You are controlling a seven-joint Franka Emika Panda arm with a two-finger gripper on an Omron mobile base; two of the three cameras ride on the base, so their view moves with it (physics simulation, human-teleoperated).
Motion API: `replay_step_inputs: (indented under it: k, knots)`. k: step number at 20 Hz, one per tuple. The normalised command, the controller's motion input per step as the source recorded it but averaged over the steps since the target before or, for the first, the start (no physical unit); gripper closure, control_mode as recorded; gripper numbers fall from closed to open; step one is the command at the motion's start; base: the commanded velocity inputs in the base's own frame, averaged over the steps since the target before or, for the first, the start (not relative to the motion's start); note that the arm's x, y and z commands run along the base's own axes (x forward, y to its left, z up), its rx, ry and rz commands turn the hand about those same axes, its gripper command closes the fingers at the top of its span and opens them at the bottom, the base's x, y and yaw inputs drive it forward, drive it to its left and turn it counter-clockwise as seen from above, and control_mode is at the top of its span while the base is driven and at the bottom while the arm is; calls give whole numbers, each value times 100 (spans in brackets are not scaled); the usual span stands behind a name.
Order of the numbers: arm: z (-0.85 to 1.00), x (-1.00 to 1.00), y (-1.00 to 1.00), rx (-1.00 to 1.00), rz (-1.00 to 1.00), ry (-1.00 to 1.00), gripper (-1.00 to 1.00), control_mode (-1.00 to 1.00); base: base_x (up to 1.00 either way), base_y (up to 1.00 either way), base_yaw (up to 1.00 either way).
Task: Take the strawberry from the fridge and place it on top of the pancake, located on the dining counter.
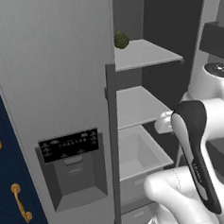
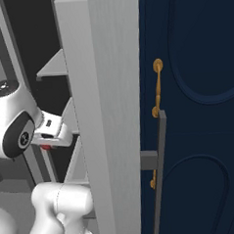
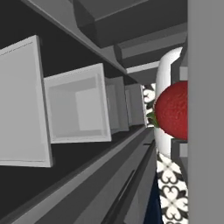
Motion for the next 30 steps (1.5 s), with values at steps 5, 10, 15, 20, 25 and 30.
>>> replay_step_inputs:
  k: [5,10,15,20,25,30]
  knots:
    - [0,0,0,0,0,0,100,100,-15,-3,0]
    - [0,0,0,0,0,0,100,100,-98,8,-13]
    - [0,0,0,0,0,0,100,100,-100,13,-21]
    - [0,0,0,0,0,0,100,100,-100,9,-34]
    - [0,0,0,0,0,0,100,100,-41,-17,-78]
    - [0,0,0,0,0,0,100,100,0,-39,-91]
